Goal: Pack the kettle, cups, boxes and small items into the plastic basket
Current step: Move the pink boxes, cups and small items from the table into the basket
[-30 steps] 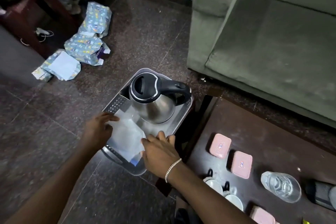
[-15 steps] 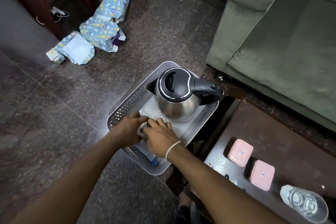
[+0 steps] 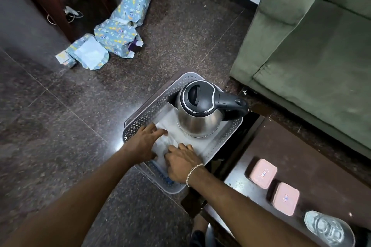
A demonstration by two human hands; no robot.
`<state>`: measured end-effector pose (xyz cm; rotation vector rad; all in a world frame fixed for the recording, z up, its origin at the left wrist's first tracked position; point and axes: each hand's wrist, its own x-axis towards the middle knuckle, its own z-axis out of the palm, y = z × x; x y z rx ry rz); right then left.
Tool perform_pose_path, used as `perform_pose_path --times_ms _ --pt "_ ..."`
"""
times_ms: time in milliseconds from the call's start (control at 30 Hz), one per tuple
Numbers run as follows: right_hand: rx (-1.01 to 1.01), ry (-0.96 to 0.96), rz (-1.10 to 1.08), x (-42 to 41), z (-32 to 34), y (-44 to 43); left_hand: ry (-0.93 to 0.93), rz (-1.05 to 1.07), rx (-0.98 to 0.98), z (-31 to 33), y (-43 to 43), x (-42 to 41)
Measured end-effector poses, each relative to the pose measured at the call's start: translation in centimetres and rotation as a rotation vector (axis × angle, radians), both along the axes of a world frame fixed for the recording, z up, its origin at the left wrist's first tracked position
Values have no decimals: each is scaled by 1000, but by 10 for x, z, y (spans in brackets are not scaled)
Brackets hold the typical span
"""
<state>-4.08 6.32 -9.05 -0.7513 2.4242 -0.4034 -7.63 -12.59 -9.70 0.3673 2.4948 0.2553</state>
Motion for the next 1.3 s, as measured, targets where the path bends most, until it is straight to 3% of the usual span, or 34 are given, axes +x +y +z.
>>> perform_pose_path --times_ms 433,600,733,933,1300 --pt "95 -37 -5 6 4 13 92 50 -103 7 12 10" --pt "-20 93 13 8 15 25 150 45 -62 23 19 15" --pt "-196 320 -83 20 28 46 296 6 17 53 22 24" --pt "-394 509 -302 34 60 91 380 -41 114 100 64 44" --pt "-200 494 -598 108 71 260 374 -258 383 100 211 76"
